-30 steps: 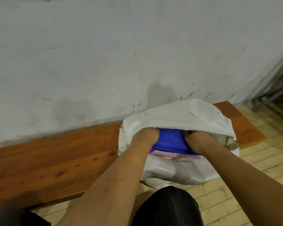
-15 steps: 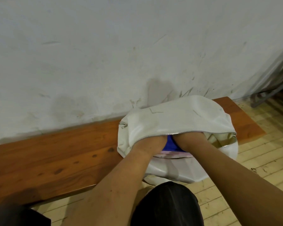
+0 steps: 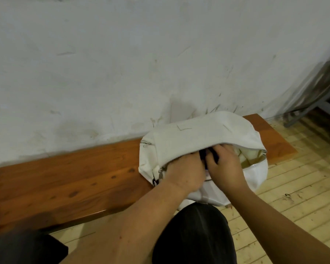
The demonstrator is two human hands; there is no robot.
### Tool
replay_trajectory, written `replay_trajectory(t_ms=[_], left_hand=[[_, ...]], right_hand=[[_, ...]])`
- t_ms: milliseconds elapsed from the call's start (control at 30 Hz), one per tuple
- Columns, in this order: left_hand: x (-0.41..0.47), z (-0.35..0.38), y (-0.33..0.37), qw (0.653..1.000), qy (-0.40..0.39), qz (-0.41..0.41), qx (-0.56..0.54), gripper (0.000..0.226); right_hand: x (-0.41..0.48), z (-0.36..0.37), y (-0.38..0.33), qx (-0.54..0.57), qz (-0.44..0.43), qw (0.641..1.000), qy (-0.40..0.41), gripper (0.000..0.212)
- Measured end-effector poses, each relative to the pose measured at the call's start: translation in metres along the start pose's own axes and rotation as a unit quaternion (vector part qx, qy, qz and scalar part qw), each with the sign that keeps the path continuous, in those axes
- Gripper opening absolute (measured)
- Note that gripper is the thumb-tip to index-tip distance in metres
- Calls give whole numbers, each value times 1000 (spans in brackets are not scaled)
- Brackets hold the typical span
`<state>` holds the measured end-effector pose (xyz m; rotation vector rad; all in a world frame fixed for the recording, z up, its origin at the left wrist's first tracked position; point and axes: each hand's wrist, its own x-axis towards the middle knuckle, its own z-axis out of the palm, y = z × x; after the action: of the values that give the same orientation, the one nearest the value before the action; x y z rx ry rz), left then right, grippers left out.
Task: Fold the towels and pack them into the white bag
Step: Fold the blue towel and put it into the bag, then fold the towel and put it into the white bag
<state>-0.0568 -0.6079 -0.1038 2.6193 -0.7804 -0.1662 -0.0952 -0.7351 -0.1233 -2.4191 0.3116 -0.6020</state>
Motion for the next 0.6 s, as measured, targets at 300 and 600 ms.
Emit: replay_trajectory(t_ms=[300,600], left_hand=[[-88,-25,-50,972,25,-9,-234,42],[-170,-46,-160,962,64,-111,-243,39]], right_hand=[[-79,11,-55,92,-3,995,32,24],[-103,88,-140,130,-103,981,-102,23]])
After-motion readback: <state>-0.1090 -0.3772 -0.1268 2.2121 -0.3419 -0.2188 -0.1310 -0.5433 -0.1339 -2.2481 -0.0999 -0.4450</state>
